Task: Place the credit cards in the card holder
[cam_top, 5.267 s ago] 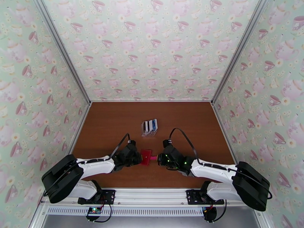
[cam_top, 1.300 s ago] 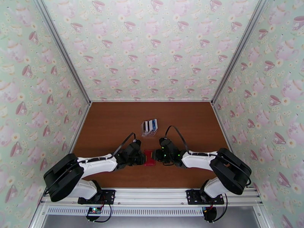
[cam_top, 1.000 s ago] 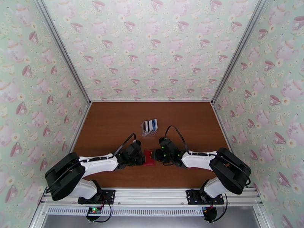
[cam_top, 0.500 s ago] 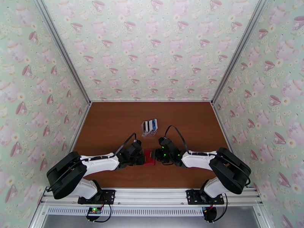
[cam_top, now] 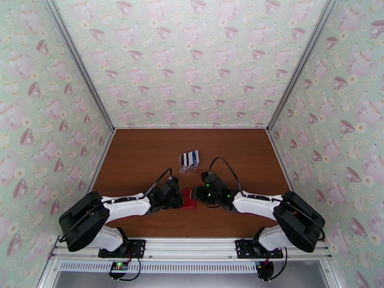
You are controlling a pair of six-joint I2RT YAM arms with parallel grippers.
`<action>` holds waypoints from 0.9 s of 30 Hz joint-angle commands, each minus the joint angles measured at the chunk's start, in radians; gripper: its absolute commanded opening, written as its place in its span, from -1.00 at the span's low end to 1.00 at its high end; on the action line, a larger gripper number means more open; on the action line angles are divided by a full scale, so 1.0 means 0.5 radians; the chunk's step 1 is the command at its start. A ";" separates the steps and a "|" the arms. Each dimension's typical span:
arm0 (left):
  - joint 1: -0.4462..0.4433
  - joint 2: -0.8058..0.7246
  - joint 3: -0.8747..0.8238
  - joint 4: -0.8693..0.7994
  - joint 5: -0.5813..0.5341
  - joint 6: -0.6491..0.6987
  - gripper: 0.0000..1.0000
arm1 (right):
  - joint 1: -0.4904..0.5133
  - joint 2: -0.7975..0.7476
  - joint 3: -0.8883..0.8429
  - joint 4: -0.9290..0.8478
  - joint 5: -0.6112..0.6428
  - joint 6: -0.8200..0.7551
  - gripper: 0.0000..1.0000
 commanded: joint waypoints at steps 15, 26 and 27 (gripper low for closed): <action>-0.010 0.029 -0.056 0.012 -0.003 -0.038 -0.63 | -0.007 0.142 0.006 0.142 -0.074 0.074 -0.11; -0.009 0.021 -0.040 0.006 0.013 -0.028 -0.62 | 0.003 0.172 0.011 0.269 -0.149 0.137 -0.11; -0.007 0.016 -0.034 -0.004 0.013 -0.025 -0.60 | 0.004 0.168 0.010 0.273 -0.150 0.141 -0.10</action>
